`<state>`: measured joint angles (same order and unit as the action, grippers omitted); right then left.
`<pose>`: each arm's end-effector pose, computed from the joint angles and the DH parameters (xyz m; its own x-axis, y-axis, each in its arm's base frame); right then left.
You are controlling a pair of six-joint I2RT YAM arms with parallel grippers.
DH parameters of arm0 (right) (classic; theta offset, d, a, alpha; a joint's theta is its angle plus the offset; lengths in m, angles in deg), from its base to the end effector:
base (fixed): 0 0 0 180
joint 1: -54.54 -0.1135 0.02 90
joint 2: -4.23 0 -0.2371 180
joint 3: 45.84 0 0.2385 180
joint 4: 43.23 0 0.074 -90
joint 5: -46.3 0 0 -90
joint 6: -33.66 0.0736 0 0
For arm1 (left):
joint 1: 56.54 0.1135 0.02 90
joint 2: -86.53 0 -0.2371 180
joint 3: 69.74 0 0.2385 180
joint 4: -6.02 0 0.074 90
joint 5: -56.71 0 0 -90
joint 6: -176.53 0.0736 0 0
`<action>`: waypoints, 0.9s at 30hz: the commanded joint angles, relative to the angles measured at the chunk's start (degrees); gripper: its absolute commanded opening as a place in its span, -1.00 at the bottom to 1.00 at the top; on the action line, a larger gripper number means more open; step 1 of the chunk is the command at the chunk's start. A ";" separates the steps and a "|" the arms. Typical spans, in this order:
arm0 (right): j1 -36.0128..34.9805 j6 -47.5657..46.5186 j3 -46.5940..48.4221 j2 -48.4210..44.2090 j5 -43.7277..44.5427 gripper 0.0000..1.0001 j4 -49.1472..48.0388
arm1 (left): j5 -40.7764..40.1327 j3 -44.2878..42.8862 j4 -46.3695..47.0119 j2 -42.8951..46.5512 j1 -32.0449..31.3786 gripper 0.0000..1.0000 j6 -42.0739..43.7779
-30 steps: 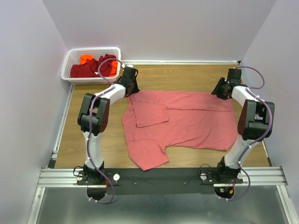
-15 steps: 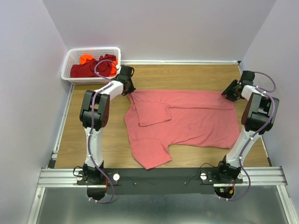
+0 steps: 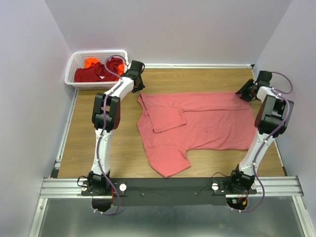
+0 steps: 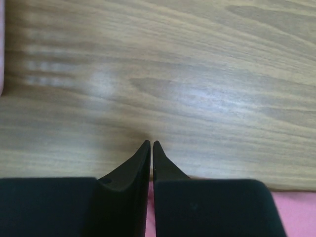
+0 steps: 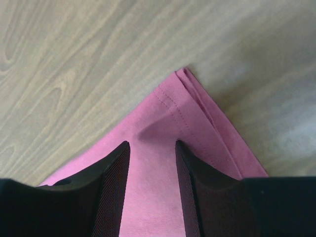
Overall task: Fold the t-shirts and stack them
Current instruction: Fold the tshirt
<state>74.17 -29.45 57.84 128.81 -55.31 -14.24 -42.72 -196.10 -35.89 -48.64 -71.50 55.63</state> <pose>0.4491 -0.1444 0.1119 -0.5489 0.6661 -0.5050 0.5104 0.7455 0.4287 0.5023 -0.1217 0.1306 -0.7210 -0.3317 -0.6084 -0.2515 0.9434 -0.2163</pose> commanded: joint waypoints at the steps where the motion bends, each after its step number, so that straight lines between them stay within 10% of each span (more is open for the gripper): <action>1: 0.58 -2.19 1.60 2.97 -3.05 0.04 2.81 | -0.42 -4.39 -3.95 -0.89 0.72 -0.71 1.63; 11: -3.63 -6.50 -7.15 -18.80 3.59 0.53 8.60 | -1.73 14.09 -2.37 22.80 -0.59 -0.06 1.88; 20: -13.83 -6.85 -25.10 -33.86 11.09 0.53 13.97 | -0.86 40.22 -1.06 42.44 -11.04 -0.03 0.31; 27: -23.05 -8.61 -25.91 -31.33 12.15 0.32 13.71 | 1.79 36.48 2.28 36.05 -15.27 -0.18 0.12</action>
<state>53.74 -36.60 31.19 95.80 -45.85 -1.52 -41.76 -156.41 -36.37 -8.78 -86.23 55.79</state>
